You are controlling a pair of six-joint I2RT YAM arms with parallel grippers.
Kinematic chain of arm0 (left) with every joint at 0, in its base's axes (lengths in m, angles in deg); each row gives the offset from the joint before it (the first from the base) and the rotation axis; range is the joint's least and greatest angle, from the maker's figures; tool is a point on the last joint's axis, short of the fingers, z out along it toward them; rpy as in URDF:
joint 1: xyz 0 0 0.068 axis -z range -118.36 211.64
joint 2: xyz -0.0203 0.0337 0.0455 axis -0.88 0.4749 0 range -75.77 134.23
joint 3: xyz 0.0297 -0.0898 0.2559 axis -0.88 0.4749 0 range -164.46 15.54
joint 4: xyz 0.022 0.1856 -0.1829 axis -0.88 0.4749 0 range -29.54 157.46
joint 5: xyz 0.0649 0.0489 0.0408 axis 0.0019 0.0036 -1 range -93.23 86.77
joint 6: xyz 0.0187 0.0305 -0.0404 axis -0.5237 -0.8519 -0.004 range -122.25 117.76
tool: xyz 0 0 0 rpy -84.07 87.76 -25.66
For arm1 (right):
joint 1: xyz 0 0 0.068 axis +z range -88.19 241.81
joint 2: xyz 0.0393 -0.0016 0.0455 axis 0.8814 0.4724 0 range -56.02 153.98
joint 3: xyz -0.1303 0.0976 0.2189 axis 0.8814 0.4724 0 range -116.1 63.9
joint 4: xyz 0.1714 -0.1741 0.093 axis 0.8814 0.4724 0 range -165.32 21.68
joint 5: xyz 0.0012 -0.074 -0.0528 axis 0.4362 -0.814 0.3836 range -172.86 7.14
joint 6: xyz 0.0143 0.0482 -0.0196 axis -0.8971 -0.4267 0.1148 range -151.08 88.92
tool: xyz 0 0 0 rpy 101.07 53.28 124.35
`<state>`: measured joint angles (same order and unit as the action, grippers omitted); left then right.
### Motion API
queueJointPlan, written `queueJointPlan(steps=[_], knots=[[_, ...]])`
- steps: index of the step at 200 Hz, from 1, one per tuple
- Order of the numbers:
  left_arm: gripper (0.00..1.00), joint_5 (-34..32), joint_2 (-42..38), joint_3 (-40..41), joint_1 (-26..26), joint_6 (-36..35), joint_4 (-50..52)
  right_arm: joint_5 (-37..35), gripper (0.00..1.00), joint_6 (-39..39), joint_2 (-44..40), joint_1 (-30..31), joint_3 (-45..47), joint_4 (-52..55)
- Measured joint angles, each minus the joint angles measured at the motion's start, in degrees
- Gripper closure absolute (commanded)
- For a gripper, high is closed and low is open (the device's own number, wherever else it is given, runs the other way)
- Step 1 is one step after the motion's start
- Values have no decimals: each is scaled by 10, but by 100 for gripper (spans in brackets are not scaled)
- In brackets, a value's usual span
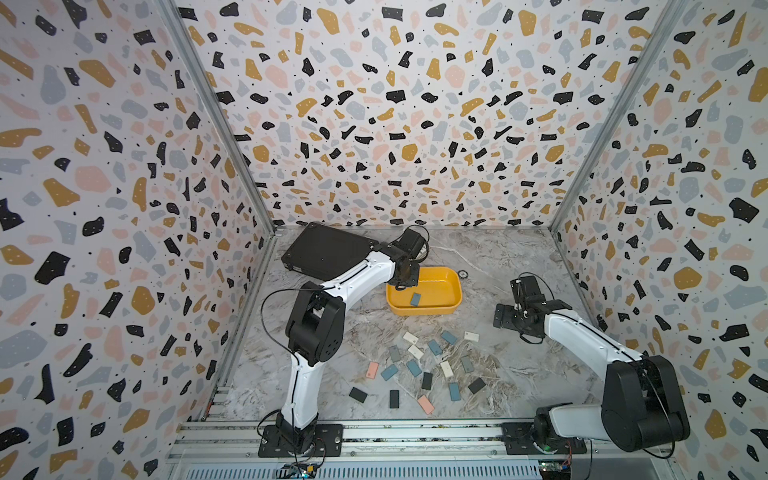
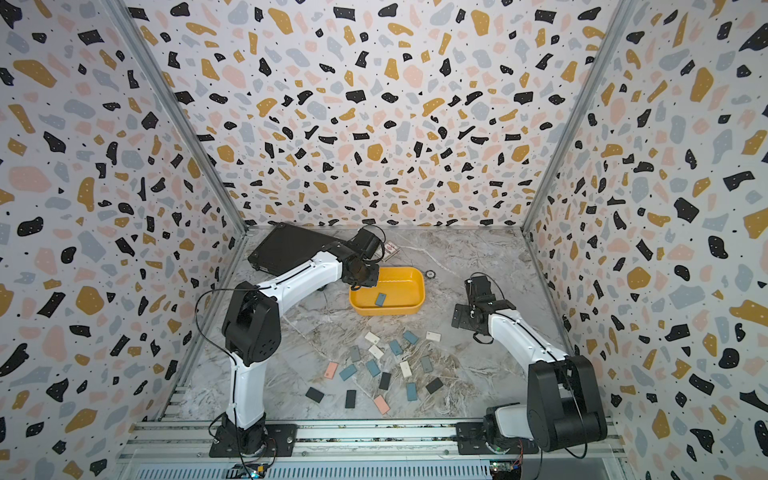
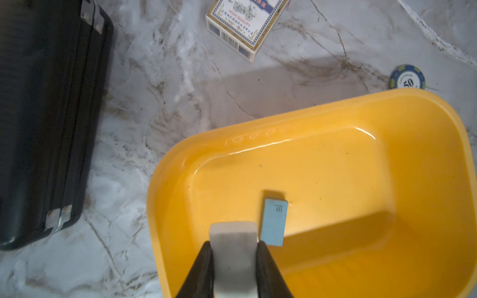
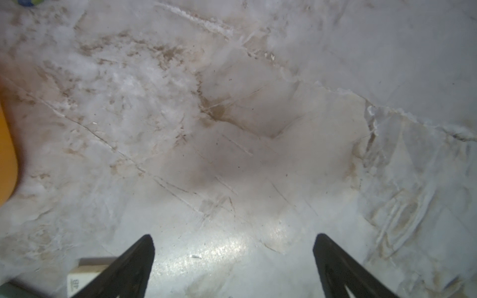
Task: Put the eraser in the storage box
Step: Place the eraser in the storage box.
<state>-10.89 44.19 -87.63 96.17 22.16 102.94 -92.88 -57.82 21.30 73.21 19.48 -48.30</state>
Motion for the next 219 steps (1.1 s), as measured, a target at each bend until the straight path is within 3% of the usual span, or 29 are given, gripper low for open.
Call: queueJointPlan(steps=[34, 89, 219], knots=[[73, 14, 43, -46, -15, -2, 6, -1, 1, 0, 12, 0, -1, 0], [73, 30, 80, -50, -33, -2, 10, -1, 1, 0, 32, 0, -9, -1], [71, 37, 156, -113, -34, 2, 18, -1, 1, 0, 45, 0, -9, -5]])
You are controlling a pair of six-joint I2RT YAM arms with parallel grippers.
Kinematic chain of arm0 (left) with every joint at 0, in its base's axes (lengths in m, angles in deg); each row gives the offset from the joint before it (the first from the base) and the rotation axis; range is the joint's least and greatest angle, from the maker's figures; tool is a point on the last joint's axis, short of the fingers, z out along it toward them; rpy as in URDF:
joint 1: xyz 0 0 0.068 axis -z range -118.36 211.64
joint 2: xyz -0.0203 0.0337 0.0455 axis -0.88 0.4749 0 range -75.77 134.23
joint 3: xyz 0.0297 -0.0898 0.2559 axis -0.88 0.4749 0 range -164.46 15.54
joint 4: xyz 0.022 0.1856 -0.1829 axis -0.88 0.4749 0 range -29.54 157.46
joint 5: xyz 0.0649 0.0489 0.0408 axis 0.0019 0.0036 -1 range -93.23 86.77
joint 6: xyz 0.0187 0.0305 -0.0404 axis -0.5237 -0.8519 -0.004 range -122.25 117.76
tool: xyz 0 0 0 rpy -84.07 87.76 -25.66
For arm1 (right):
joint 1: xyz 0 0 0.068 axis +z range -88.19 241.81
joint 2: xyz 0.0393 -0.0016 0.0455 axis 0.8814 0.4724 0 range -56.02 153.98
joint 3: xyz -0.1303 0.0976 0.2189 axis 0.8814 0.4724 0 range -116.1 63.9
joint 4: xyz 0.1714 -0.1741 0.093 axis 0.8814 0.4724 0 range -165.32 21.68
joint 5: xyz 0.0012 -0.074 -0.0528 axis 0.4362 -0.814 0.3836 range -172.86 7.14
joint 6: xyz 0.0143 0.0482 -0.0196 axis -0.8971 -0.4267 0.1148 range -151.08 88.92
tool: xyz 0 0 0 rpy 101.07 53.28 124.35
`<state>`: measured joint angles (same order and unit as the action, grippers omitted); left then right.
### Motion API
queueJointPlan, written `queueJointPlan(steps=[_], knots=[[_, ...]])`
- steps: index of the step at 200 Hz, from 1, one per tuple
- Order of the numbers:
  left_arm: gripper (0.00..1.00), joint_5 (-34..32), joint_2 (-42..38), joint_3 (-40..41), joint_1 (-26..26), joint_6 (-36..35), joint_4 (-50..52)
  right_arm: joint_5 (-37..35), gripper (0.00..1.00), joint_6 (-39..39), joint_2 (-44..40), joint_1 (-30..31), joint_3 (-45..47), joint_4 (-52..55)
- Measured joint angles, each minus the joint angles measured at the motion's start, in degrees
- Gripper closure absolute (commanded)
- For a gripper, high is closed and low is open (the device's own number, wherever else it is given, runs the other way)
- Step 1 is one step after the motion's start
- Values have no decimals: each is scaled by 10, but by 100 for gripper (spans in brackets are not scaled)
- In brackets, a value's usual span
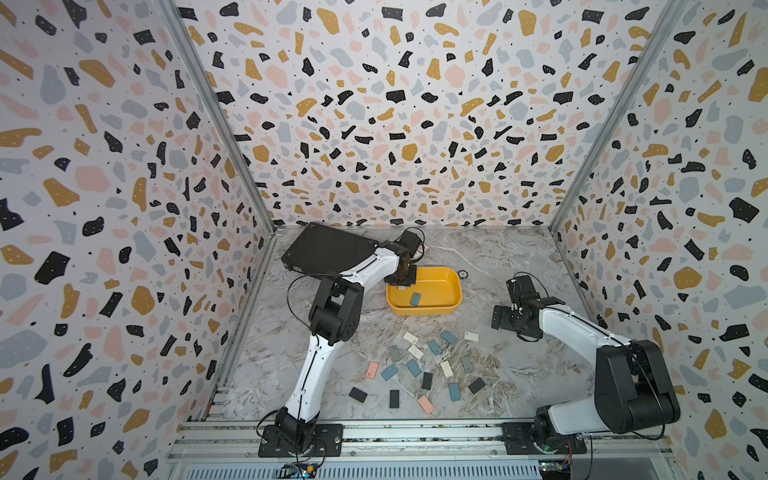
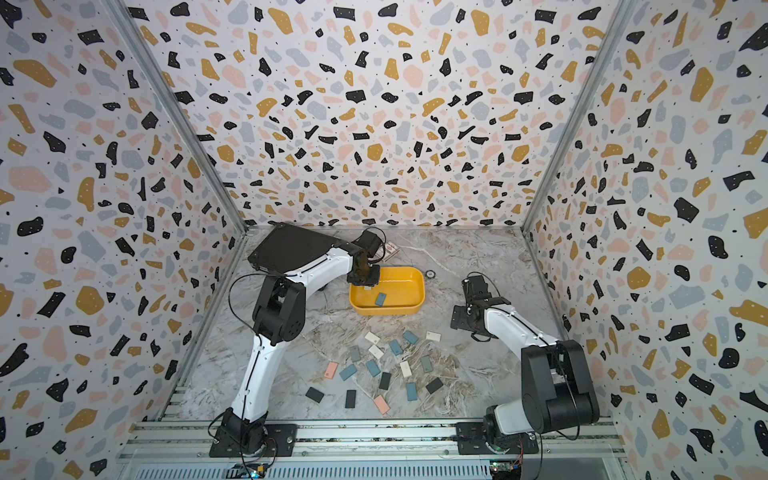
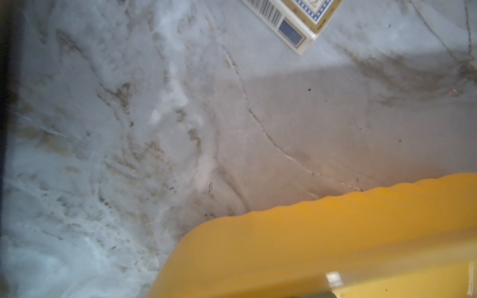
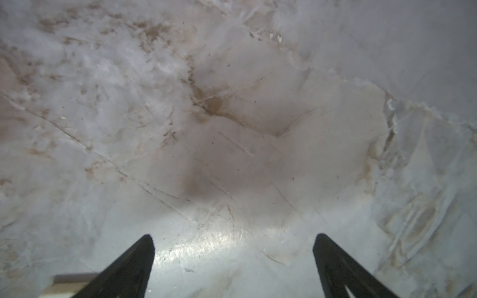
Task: Put the eraser in the storage box
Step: Place the eraser in the storage box.
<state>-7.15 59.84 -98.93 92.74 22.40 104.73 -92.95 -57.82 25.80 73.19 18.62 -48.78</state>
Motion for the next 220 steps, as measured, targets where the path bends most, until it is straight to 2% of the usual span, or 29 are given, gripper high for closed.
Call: queueJointPlan(steps=[48, 125, 157, 190, 220], knots=[[65, 0, 3, -1, 0, 0, 7, 2, 1, 0, 1, 0, 0, -1], [37, -2, 3, -15, 0, 0, 19, 3, 1, 0, 5, 0, 0, -1], [32, -8, -8, -19, 2, -1, 31, 4, 1, 0, 5, 0, 0, -1], [28, -17, -73, -17, 6, -7, 51, 6, 1, 0, 5, 0, 0, -2], [26, -33, -202, 30, 11, -19, 49, 16, 2, 0, 3, 0, 0, -5]])
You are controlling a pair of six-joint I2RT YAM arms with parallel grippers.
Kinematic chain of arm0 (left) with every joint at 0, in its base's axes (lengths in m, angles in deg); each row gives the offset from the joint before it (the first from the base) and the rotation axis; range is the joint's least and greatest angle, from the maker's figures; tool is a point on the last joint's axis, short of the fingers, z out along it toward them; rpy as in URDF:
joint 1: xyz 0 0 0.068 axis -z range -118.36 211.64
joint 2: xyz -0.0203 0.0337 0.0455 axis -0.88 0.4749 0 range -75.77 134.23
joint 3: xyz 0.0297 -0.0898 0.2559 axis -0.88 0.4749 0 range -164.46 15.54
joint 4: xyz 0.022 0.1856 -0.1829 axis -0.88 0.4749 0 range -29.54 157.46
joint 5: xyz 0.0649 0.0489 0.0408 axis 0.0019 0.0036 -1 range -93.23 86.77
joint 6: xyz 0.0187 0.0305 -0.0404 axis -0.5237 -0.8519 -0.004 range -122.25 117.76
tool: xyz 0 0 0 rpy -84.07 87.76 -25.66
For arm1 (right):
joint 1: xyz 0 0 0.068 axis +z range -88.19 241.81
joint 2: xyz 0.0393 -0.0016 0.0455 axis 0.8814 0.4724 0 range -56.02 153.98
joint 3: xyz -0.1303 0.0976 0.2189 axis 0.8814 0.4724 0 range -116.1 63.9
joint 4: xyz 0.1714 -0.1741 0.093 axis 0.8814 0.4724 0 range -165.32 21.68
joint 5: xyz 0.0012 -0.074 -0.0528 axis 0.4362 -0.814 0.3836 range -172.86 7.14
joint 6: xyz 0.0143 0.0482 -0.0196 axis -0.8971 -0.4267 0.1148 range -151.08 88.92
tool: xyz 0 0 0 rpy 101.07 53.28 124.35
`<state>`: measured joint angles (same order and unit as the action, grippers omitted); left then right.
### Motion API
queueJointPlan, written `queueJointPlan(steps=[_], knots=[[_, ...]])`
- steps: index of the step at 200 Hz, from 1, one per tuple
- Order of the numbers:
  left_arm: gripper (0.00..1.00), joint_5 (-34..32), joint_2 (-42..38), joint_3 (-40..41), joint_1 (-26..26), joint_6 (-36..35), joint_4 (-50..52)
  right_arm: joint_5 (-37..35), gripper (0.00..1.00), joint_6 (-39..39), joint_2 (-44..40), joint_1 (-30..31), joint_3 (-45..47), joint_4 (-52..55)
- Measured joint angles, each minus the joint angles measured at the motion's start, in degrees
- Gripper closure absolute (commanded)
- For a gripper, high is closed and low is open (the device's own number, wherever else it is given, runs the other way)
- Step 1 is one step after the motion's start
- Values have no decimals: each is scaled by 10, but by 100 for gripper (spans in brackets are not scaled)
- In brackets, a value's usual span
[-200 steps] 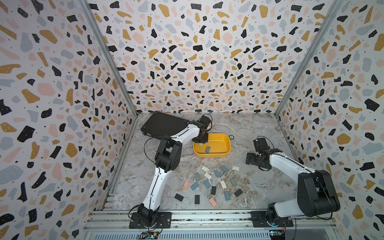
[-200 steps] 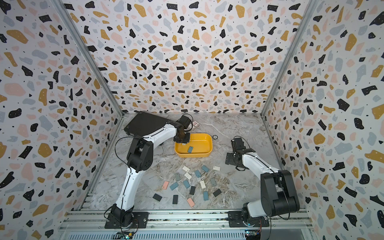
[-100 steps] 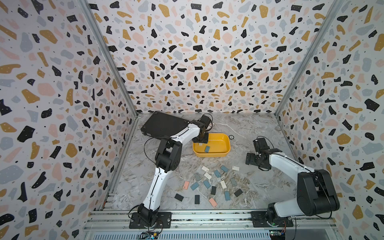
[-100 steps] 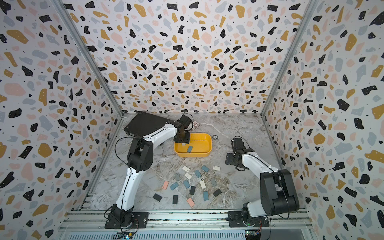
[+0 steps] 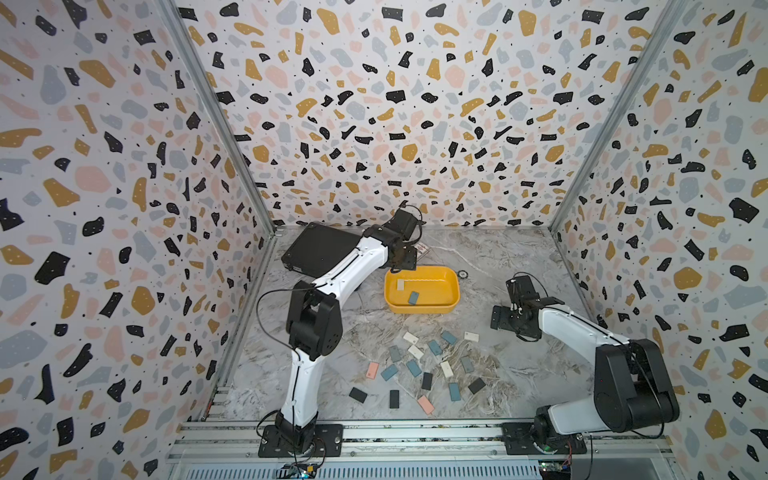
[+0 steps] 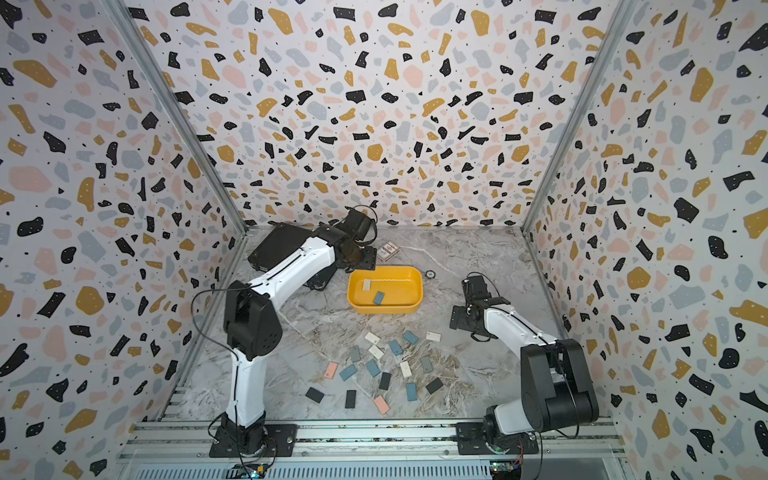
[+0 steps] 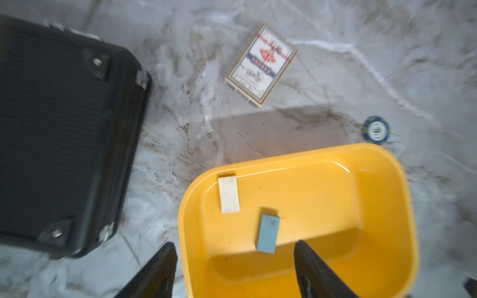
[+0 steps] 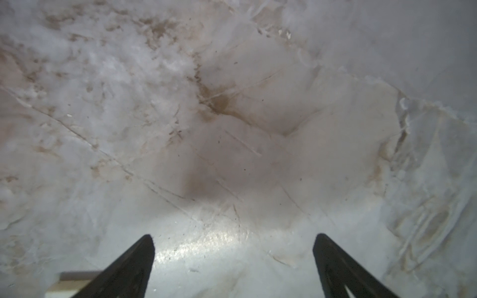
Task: Put the eraser in the storage box
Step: Place the eraser in the storage box, then pick up the eraser from the center of the board.
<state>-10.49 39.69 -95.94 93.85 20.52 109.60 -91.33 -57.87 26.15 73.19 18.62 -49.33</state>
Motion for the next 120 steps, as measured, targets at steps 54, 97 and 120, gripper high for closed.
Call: queueJointPlan(steps=[54, 97, 120], knots=[[23, -29, -274, 241, 5, -9, -4, 13, 2, 0, -16, 1, 7, -7], [23, -16, -392, 459, 5, 6, -3, 14, 2, 1, -32, 8, 11, -7], [24, 2, -426, 544, 8, 21, -5, 14, 2, 1, -35, 10, 12, -7]])
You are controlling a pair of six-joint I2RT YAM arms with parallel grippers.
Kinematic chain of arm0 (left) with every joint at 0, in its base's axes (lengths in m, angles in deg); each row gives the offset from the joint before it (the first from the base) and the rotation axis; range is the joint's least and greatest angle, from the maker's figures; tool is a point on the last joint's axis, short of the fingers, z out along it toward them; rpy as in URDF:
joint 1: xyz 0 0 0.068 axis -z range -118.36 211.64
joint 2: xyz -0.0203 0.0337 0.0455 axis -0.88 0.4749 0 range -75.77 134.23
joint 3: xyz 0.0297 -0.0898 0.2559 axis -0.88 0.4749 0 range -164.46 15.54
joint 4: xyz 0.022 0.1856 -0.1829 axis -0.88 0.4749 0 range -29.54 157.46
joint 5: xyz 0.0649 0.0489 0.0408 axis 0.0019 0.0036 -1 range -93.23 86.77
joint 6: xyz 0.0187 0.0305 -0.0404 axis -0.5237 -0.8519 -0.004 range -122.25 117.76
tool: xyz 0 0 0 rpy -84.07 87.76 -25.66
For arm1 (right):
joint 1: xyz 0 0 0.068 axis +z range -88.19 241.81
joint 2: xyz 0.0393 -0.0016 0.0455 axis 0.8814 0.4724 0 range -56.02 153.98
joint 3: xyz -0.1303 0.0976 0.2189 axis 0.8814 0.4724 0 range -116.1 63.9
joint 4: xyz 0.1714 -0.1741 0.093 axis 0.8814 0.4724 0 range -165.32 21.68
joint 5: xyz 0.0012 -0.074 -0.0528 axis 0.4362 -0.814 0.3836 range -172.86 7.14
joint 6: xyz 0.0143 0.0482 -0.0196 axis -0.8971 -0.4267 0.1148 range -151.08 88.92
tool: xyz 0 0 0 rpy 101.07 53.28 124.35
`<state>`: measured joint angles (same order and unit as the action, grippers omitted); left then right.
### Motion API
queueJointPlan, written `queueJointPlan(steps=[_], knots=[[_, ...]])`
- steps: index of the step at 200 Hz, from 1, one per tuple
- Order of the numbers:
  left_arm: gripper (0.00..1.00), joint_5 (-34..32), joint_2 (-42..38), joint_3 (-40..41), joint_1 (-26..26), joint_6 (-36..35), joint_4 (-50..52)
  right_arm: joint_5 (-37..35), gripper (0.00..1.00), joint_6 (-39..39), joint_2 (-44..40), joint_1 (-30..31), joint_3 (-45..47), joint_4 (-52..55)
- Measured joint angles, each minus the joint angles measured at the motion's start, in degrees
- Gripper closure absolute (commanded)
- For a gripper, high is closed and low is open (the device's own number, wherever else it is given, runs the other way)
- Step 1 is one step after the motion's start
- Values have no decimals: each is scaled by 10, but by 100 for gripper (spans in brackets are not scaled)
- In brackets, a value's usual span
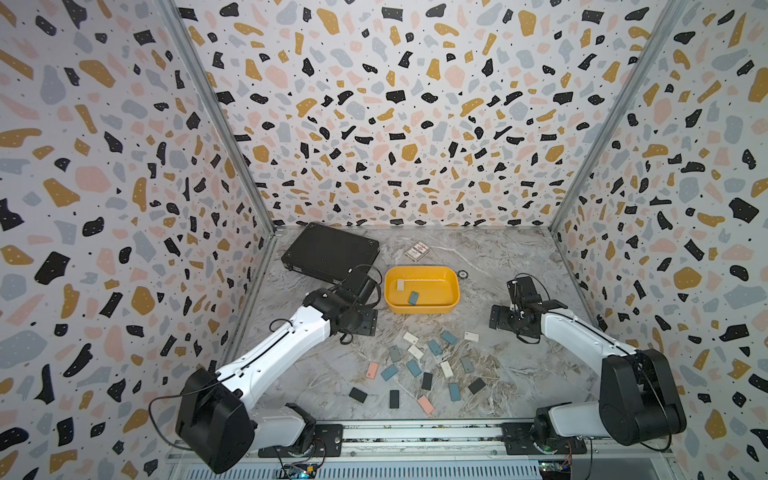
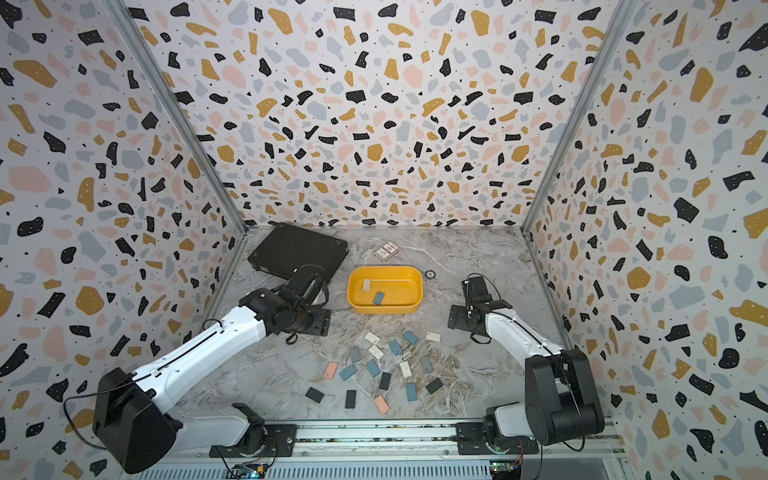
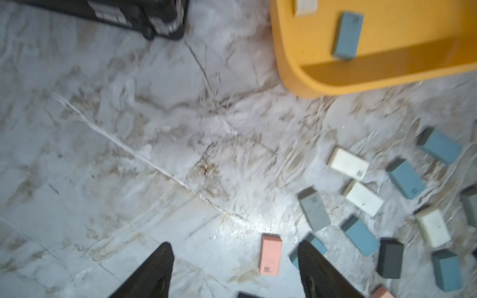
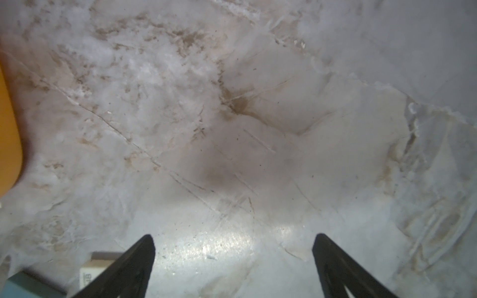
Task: Put the eraser in the storage box
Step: Pick up the eraser from the center of the board.
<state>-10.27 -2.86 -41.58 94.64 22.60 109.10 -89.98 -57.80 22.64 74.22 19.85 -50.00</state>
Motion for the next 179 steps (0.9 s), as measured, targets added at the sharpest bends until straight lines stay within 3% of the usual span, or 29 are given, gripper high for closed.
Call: queueJointPlan(steps=[67, 179], knots=[[26, 34, 2, 93, 29, 48, -68, 0, 2, 0, -8, 3, 12, 1], [28, 49, 25, 160, 83, 84, -112, 0, 2, 0, -14, 3, 18, 3]])
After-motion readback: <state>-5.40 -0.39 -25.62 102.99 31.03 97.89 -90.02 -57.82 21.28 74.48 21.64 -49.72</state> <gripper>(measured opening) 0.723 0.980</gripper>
